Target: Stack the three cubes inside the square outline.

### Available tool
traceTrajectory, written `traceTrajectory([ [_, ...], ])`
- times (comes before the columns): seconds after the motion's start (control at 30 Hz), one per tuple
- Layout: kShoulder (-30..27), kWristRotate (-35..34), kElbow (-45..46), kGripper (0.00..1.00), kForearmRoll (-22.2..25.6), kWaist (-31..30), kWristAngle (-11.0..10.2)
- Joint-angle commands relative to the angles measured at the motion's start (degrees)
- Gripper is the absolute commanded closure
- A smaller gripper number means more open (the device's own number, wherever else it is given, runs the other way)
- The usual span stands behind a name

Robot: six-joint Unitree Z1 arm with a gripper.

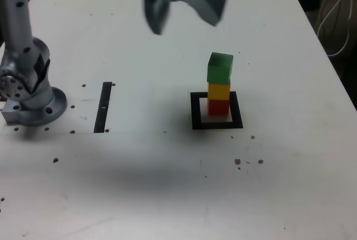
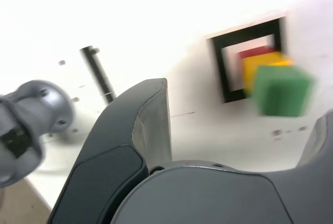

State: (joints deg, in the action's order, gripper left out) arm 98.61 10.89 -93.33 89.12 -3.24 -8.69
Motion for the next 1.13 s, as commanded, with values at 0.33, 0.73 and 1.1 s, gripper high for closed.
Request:
traceTrajectory([
  [0.33,-13.71,-2.86,24.86,0.01,-3.86,0.08,3.53],
  [0.73,-11.51,-6.48,38.65,0.01,-17.65,1.3,4.26],
  [1.1,-10.97,-10.18,42.56,0.01,-15.8,1.74,4.81],
])
